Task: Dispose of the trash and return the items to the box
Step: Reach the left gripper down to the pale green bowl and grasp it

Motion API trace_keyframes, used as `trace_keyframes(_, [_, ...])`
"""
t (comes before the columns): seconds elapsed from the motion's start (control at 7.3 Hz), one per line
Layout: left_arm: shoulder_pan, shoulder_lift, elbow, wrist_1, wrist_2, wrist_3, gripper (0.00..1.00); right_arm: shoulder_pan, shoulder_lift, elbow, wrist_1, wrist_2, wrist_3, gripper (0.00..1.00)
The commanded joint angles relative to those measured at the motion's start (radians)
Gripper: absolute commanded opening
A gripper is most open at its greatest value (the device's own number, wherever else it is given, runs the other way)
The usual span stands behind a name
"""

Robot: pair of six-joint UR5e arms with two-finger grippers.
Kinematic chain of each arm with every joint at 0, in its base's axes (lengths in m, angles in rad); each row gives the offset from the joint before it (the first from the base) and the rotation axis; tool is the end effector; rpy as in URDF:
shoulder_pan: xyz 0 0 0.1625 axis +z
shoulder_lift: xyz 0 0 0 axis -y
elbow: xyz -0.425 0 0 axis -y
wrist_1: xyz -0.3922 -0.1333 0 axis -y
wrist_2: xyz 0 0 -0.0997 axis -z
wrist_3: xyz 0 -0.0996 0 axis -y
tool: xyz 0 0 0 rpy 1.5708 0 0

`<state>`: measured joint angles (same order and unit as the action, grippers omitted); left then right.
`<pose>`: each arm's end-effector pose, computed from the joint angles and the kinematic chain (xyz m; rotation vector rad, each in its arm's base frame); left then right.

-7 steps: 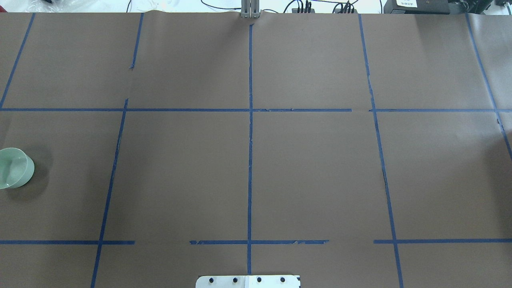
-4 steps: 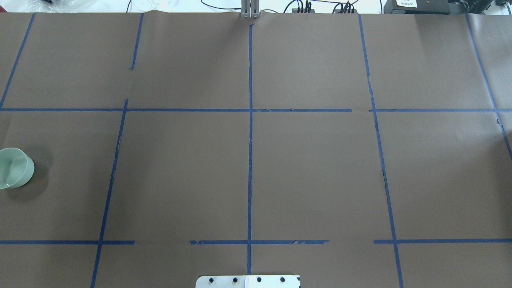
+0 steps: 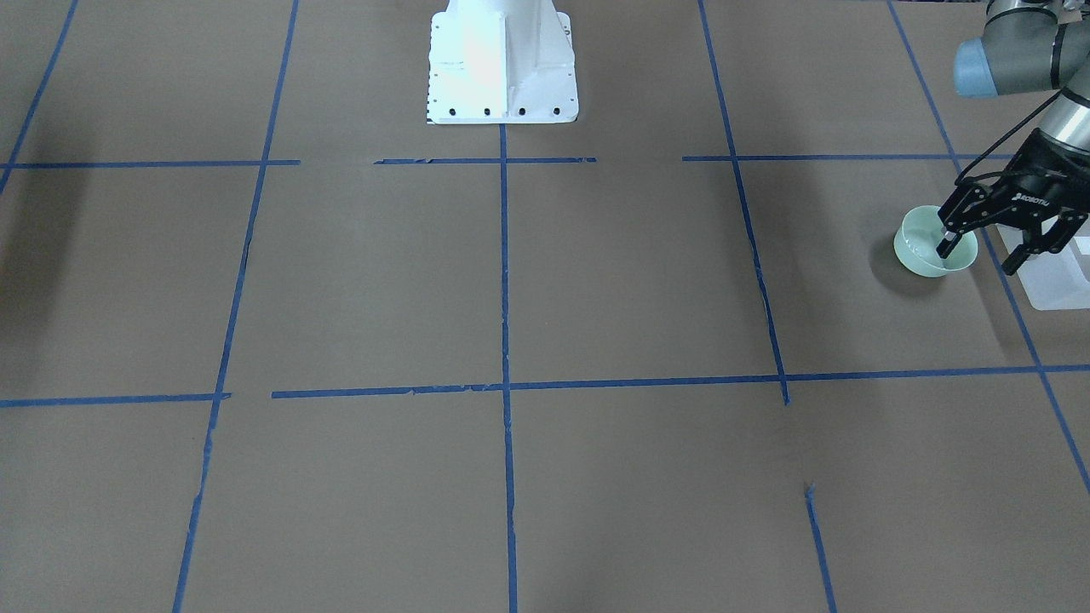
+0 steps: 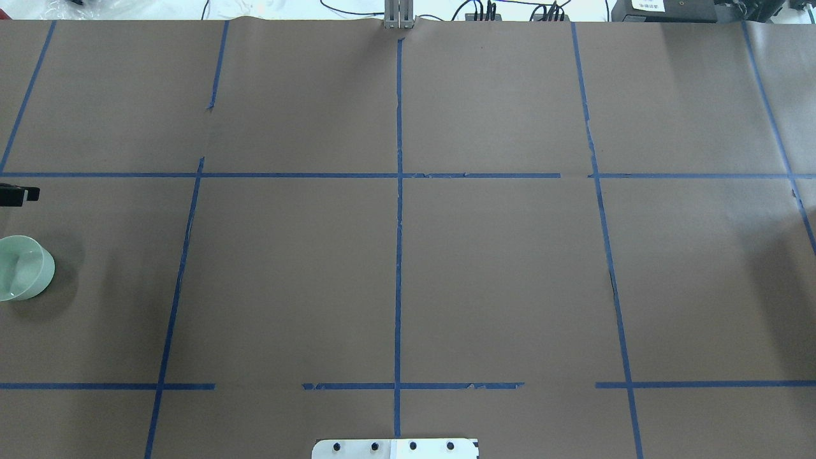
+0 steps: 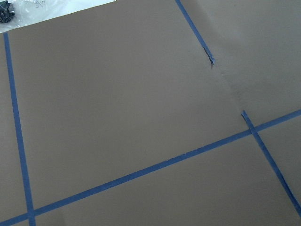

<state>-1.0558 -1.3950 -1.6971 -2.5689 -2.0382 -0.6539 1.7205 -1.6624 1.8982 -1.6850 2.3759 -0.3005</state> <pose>0.1436 -0.4332 0.5712 0.5371 0.8718 0.0950 0.1279 -0.4356 0.5505 0.2920 -0.7593 -0.1913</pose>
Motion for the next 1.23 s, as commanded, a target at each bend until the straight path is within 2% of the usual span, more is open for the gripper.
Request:
trace_keyframes(0.0, [0.1,0.068,0.04,-0.115,0.046,-0.052,0.91,-0.013,0.0,0.005,0.001,0.0,0.009,1.0])
trace_keyframes(0.55, [0.229,0.12,0.037,-0.131,0.154,-0.099,0.9,-0.013,-0.005,0.005,0.002,0.0,0.001,1.0])
trace_keyframes(0.68, [0.249,0.12,0.033,-0.131,0.18,-0.119,0.86,-0.013,-0.01,0.005,0.002,0.0,0.0,1.0])
trace_keyframes(0.82, [0.266,0.12,0.033,-0.131,0.196,-0.137,0.7,-0.013,-0.011,0.005,0.002,0.0,-0.002,1.0])
trace_keyframes(0.96, [0.267,0.12,0.033,-0.131,0.196,-0.138,0.37,-0.013,-0.022,0.004,0.033,0.0,0.007,1.0])
trace_keyframes(1.1, [0.269,0.122,0.034,-0.129,0.197,-0.138,0.15,-0.013,-0.039,0.002,0.068,0.002,0.012,1.0])
